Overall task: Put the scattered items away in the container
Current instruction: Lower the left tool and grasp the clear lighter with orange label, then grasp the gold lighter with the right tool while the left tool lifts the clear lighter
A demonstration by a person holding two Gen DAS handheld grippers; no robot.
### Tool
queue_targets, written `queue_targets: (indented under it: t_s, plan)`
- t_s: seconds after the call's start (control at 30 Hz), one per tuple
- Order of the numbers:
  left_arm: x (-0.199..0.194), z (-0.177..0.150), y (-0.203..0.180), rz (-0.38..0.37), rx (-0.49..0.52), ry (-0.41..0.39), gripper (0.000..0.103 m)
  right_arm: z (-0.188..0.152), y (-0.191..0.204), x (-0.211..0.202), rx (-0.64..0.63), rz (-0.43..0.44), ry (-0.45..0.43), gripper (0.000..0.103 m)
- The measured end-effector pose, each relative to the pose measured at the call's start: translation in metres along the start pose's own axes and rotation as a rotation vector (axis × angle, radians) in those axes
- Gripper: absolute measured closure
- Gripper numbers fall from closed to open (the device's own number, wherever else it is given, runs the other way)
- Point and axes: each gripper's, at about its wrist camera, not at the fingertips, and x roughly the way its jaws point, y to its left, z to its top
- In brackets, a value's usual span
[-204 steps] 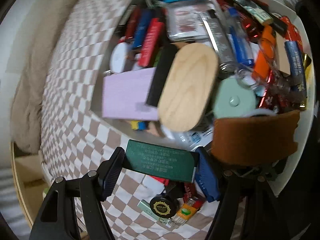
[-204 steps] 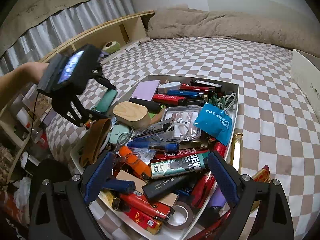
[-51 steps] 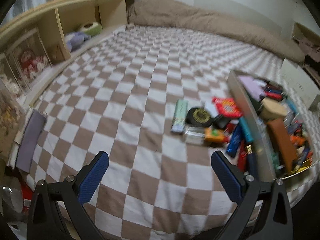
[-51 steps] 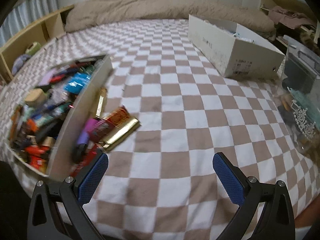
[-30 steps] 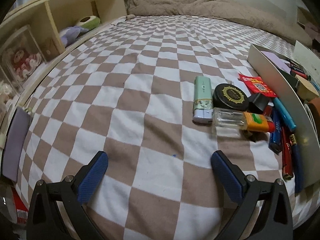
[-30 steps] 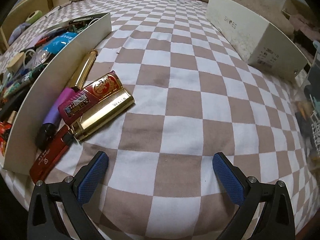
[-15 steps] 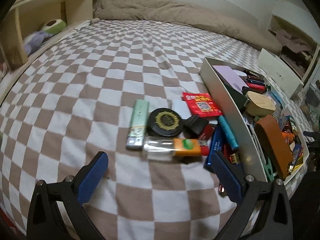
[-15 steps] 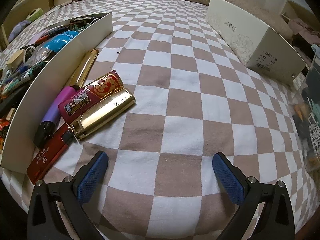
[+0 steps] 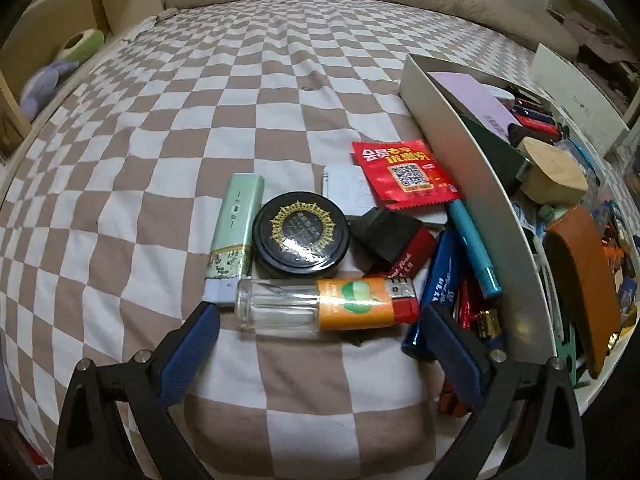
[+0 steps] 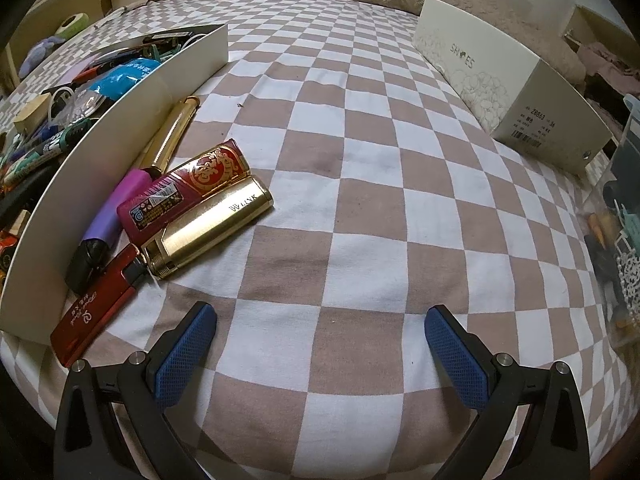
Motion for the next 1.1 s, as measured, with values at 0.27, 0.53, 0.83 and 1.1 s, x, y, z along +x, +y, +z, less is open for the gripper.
queue_targets:
  t_s: [0.27,0.53,0.83,1.1]
  plan:
    - [-0.005,0.0,-0.003,0.006,0.036,-0.022,0.019,-0.007,-0.001,-0.007,-0.006,-0.004,-0.01,0.0]
    - [-0.021,0.003,-0.007,0.026,0.018,-0.063,0.019,0.003,0.006,-0.003,-0.102,-0.088,-0.066,0.0]
    - [-0.072,0.01,-0.018,-0.048,-0.151,-0.239,0.019,0.029,0.031,0.011,-0.202,0.059,-0.098,0.0]
    - [-0.095,0.013,-0.054,0.008,-0.153,-0.442,0.019,0.048,0.041,0.026,-0.32,0.146,-0.14,0.0]
